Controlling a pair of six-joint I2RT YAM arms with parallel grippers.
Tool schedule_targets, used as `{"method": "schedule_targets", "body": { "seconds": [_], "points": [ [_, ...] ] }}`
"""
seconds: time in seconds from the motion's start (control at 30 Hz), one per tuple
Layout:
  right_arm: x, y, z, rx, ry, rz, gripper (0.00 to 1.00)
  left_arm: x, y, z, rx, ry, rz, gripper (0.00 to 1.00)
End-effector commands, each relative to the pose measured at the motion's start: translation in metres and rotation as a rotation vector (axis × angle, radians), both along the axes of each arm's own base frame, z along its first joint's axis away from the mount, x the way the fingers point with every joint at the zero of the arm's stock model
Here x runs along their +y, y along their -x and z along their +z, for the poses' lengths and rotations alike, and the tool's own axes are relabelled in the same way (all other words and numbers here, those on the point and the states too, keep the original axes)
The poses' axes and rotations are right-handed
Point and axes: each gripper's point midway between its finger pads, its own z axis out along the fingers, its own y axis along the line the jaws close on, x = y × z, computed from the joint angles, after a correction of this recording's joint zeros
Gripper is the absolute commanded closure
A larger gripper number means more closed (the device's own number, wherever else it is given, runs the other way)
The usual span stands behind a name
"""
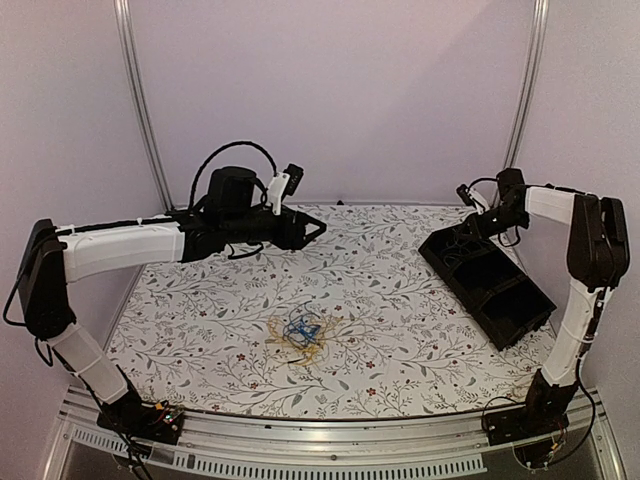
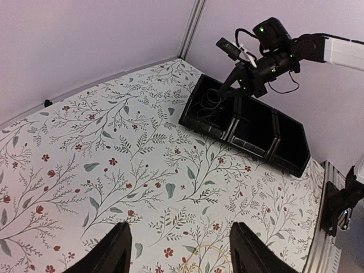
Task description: Untangle the cables
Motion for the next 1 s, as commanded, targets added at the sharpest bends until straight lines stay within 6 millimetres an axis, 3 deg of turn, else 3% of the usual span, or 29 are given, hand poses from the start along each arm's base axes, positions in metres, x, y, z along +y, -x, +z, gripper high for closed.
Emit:
{"method": "schedule_targets", "body": {
  "seconds": [0.0,0.17,0.27,0.33,0.7,0.83,0.97],
  "points": [
    [0.049,0.036,-0.008,0.078,-0.002,0.205,1.00,0.002,-0.004,-0.005,0.017,0.004,-0.001,0.40],
    [0.068,0.049,0.002,0.104,-0.056,0.294,1.00,0.000,-0.003,-0.006,0.028,0.008,-0.006,0.40],
    [0.038,0.022,-0.017,0.069,0.107,0.175,1.00,0.000,-0.003,-0.009,0.035,0.007,-0.008,0.40],
    [0.029,0.014,-0.020,0.086,0.103,0.120,1.00,-0.001,-0.003,-0.010,0.039,0.007,-0.011,0.40],
    [0.008,0.005,-0.046,0.142,0.184,0.035,1.00,-0.003,-0.002,-0.013,0.051,0.009,-0.019,0.40],
    [0.002,0.002,-0.039,0.117,0.215,-0.003,0.95,-0.004,-0.003,-0.016,0.056,0.003,-0.017,0.40],
    [-0.011,0.002,-0.008,0.026,0.271,-0.057,0.88,-0.004,-0.007,-0.029,0.069,-0.021,-0.006,0.40]
  ]
}}
